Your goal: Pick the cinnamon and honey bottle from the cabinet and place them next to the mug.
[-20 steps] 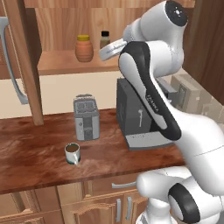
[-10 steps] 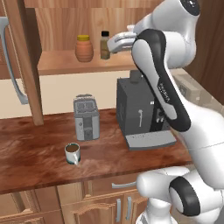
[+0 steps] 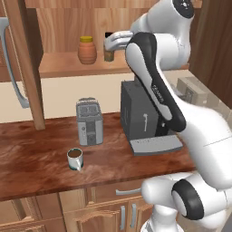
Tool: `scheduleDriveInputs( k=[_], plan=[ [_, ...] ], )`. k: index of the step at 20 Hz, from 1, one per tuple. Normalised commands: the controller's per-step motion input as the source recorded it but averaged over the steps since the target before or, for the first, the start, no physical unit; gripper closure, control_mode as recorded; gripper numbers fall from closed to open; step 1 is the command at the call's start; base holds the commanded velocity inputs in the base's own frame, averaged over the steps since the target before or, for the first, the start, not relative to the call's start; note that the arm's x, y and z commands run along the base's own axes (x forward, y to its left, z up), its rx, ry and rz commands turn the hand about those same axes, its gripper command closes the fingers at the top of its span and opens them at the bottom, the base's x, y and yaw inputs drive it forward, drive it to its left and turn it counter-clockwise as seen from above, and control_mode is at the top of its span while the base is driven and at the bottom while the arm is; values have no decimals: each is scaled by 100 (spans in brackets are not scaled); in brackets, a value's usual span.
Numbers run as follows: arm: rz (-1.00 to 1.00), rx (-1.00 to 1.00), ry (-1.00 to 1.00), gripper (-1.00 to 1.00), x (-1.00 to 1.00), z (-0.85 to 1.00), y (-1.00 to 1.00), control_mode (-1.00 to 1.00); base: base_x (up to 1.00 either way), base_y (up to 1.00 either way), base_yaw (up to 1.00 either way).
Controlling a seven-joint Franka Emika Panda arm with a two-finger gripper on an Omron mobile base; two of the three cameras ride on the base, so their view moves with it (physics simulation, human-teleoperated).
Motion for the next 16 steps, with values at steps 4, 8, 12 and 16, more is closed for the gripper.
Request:
scheduleDriveInputs(
  k=[4,8,12,16],
  plan=[
    [-15,0,0,-100,64,0,27,-100,0,0,0],
    [-18,0,0,-100,61,0,25,-100,0,0,0],
    [-13,0,3,-100,44,0,20,-100,0,0,0],
    [-4,0,6,-100,36,0,10,-100,0,0,0]
  ],
)
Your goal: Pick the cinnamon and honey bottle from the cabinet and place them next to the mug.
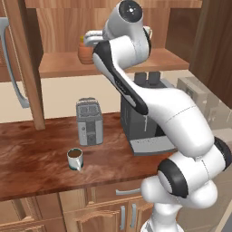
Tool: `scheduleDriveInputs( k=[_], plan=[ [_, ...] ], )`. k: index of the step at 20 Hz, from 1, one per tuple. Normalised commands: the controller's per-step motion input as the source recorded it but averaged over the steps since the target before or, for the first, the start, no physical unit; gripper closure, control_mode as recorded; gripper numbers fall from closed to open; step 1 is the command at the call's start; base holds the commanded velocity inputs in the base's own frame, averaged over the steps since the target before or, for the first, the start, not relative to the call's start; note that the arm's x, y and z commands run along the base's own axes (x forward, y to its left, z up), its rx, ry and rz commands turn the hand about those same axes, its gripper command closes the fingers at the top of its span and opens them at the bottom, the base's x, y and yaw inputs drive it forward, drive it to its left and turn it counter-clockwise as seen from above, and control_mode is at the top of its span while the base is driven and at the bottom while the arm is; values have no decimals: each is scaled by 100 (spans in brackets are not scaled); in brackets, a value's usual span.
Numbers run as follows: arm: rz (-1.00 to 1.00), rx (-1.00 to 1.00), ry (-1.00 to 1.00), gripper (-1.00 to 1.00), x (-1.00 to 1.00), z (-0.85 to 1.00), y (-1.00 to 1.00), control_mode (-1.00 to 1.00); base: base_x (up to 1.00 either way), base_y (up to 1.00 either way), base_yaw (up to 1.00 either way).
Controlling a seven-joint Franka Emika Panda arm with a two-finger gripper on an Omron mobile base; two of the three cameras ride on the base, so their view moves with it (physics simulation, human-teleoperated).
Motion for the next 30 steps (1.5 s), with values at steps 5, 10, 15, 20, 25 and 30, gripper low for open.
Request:
scheduleDriveInputs(
  k=[5,10,15,20,25,30],
  plan=[
    [0,0,14,-100,18,0,2,-100,0,0,0],
    [3,0,3,-100,2,0,0,-100,0,0,0],
    [7,0,-2,-100,3,0,0,-100,0,0,0],
    [8,3,-7,-100,0,0,0,-100,0,0,0],
    [7,7,-6,-100,0,0,0,-100,0,0,0],
    [5,2,2,-100,0,-8,0,-100,0,0,0]
  ],
)
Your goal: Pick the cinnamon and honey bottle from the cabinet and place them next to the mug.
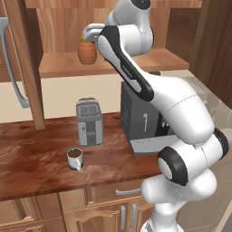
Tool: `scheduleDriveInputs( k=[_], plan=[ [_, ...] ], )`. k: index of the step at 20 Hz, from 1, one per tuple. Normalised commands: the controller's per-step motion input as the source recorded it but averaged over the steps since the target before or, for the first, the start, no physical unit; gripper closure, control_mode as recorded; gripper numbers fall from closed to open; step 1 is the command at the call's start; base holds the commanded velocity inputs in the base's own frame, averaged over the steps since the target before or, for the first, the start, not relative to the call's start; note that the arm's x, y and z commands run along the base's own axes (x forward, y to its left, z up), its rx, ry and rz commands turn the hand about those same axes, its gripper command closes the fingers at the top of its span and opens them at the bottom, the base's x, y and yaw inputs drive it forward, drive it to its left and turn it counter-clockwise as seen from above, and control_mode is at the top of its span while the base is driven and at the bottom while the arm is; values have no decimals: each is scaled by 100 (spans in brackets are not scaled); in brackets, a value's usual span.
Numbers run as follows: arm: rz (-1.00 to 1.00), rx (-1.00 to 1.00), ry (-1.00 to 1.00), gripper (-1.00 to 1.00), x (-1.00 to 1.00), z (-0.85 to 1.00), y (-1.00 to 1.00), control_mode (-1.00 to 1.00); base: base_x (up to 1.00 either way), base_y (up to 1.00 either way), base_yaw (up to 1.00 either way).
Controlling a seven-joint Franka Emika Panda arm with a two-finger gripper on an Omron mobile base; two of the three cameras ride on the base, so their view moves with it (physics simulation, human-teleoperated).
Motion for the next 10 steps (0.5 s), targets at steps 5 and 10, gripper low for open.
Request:
scheduleDriveInputs(
  k=[5,10],
  plan=[
    [1,0,4,-100,1,-11,0,-100,0,0,0],
    [0,0,0,-100,11,0,0,-100,0,0,0]
  ],
)
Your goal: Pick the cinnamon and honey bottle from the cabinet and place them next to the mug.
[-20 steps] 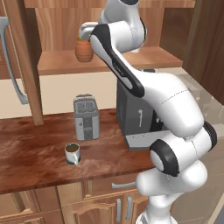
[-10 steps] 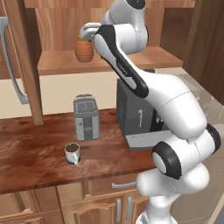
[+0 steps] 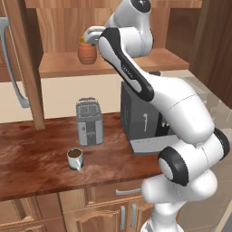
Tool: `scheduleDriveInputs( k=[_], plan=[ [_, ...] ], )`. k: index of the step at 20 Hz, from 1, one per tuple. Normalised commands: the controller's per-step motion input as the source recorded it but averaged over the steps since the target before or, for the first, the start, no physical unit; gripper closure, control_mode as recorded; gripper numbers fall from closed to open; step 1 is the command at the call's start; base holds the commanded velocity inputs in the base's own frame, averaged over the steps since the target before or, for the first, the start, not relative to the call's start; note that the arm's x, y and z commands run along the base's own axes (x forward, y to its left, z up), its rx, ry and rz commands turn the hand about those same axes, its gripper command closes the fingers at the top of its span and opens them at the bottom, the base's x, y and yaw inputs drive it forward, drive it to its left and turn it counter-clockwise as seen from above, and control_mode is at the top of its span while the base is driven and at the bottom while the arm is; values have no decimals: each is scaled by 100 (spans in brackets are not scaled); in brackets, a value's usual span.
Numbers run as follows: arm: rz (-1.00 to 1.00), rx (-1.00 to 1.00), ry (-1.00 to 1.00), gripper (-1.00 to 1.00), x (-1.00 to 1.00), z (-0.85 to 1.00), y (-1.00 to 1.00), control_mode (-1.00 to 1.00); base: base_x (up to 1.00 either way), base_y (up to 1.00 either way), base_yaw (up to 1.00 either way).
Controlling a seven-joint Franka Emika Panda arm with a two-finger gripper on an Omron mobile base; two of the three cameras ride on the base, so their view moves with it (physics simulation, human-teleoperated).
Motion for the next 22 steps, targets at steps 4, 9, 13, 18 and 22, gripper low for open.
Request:
scheduleDriveInputs(
  k=[4,9,13,18,22],
  plan=[
    [0,0,-1,-100,20,0,0,-100,0,0,0],
    [0,0,-1,-100,18,0,0,-100,0,0,0],
    [0,0,0,-100,10,0,3,-100,0,0,0],
    [0,0,1,-100,23,0,8,-100,0,0,0],
    [0,0,1,-100,27,0,8,-100,0,0,0]
  ],
)
